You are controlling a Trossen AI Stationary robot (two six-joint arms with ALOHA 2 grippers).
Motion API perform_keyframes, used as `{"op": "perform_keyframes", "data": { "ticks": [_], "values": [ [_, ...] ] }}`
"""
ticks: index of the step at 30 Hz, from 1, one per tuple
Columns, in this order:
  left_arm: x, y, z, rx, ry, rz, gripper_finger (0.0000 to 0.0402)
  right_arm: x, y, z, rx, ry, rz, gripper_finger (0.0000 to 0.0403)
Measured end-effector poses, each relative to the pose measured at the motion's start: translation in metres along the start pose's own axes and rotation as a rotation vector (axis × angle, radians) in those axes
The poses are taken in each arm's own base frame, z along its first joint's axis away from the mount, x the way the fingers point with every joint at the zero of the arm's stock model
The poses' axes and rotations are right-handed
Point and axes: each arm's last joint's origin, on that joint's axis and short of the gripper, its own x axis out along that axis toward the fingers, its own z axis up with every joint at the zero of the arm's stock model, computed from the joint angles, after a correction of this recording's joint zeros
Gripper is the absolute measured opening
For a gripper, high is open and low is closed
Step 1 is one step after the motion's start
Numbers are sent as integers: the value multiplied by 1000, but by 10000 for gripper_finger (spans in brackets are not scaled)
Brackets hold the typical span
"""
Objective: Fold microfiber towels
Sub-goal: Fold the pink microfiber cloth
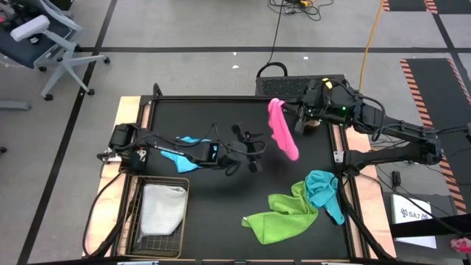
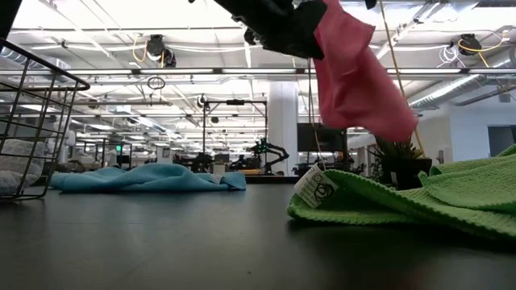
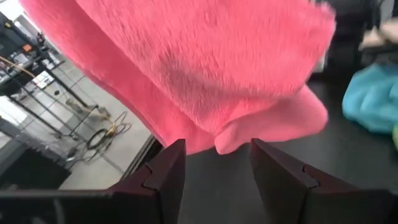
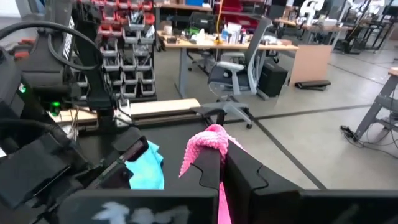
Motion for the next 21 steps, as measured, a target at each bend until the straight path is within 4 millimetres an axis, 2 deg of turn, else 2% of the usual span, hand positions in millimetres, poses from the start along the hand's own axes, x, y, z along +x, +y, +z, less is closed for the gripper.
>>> {"op": "perform_keyframes", "data": {
  "ticks": [3, 9, 14, 17, 21],
  "values": [
    [0, -1, 4, -31, -43, -6, 182, 6, 0, 2, -14, -29, -5, 0],
    [-6, -9, 10, -62, -89, -41, 182, 31, -4, -5, -99, 13, -84, 0],
    [-8, -10, 7, -16, -44, 48, 182, 48, -7, -13, -109, 55, -92, 0],
    [-7, -5, 0, 5, 28, 181, 182, 48, -3, -10, -108, 20, -79, 0],
    [-2, 3, -5, -40, 68, 239, 182, 45, 1, -5, -104, -23, -66, 0]
  ]
}}
